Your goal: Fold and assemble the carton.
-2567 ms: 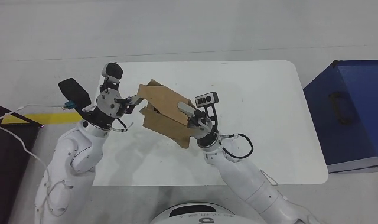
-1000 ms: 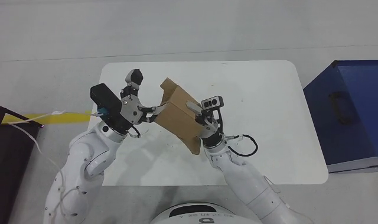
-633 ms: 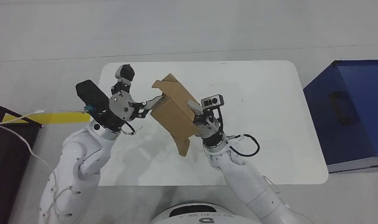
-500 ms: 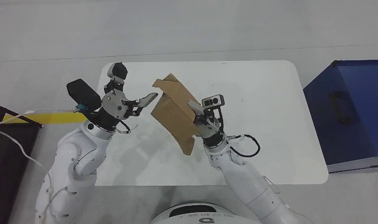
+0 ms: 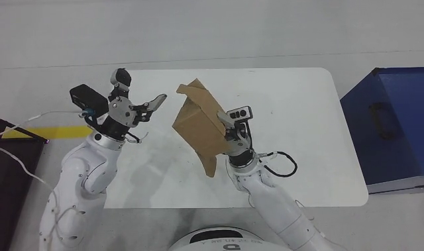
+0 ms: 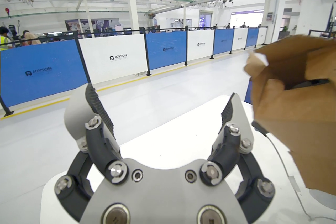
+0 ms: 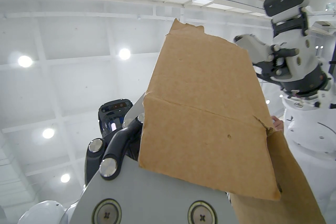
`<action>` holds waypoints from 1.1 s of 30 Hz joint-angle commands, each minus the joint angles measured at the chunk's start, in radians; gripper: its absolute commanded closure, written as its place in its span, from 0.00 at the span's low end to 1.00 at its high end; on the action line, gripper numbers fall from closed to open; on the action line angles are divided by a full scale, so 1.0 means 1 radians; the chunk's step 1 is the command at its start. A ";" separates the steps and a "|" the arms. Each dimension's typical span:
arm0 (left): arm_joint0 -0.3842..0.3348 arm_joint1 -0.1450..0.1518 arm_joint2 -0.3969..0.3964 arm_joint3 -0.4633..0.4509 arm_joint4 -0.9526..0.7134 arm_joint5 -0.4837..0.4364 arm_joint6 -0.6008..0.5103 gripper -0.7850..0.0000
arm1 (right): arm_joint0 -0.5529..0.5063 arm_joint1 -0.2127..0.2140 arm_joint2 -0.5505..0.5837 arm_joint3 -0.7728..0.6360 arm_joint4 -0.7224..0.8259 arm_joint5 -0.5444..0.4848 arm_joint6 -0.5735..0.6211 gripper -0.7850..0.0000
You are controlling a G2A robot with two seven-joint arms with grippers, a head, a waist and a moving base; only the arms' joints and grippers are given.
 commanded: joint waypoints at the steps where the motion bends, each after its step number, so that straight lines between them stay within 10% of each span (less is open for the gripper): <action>1: -0.012 -0.001 0.012 -0.010 -0.003 0.026 -0.043 0.00 | -0.002 -0.001 -0.001 -0.002 0.019 0.008 0.018 1.00; 12: -0.101 -0.006 0.082 -0.062 -0.003 0.010 -0.150 0.00 | -0.001 -0.008 -0.003 0.012 -0.001 0.013 0.028 1.00; 33: -0.022 0.006 -0.003 -0.106 0.021 -0.094 -0.146 0.00 | -0.004 -0.006 0.010 0.053 -0.163 0.024 -0.021 1.00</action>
